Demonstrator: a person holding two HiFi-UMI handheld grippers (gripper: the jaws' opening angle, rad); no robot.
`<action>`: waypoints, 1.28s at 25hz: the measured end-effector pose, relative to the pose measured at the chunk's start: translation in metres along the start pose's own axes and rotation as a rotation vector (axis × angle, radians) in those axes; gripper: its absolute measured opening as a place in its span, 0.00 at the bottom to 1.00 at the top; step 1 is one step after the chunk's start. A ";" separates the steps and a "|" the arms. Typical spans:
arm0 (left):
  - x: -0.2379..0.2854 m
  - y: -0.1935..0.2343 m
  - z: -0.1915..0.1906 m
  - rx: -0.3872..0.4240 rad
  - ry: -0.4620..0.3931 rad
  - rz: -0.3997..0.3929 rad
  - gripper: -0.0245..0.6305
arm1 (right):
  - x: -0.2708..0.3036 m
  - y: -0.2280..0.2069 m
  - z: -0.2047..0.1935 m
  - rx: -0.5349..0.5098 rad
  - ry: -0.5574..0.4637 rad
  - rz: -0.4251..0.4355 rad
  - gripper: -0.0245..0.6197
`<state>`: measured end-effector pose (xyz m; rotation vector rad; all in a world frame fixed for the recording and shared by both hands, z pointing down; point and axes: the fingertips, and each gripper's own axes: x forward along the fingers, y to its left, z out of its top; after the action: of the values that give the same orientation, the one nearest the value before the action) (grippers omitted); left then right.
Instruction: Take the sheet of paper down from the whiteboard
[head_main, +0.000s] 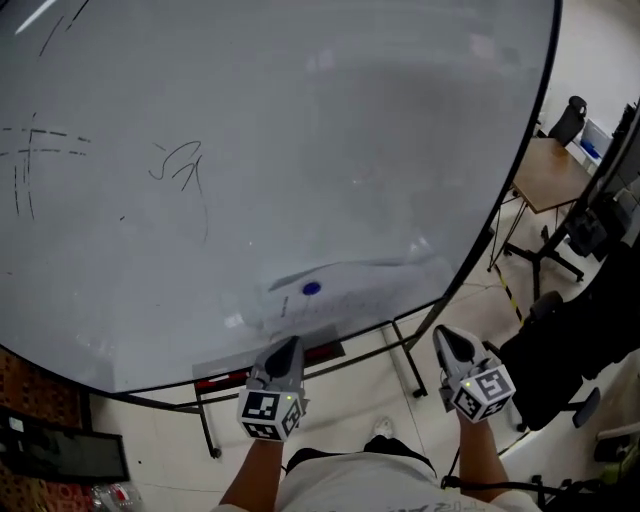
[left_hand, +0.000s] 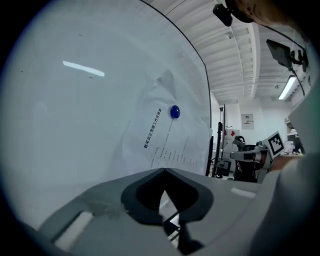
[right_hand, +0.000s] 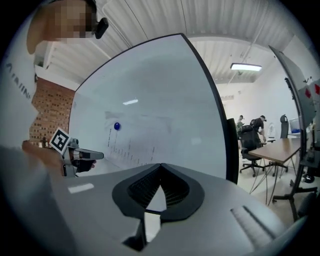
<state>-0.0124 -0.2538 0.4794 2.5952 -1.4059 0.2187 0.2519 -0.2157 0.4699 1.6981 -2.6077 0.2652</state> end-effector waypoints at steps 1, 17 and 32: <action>0.004 -0.001 0.005 -0.008 -0.010 0.032 0.04 | 0.006 -0.007 0.007 -0.010 -0.005 0.030 0.05; 0.020 -0.021 0.088 0.214 -0.094 0.259 0.11 | 0.045 -0.020 0.018 0.018 -0.013 0.201 0.05; 0.029 -0.033 0.123 0.331 -0.186 0.502 0.31 | 0.045 -0.028 0.027 -0.014 -0.014 0.264 0.05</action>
<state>0.0359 -0.2876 0.3629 2.4992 -2.2497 0.3035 0.2615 -0.2717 0.4516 1.3532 -2.8347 0.2390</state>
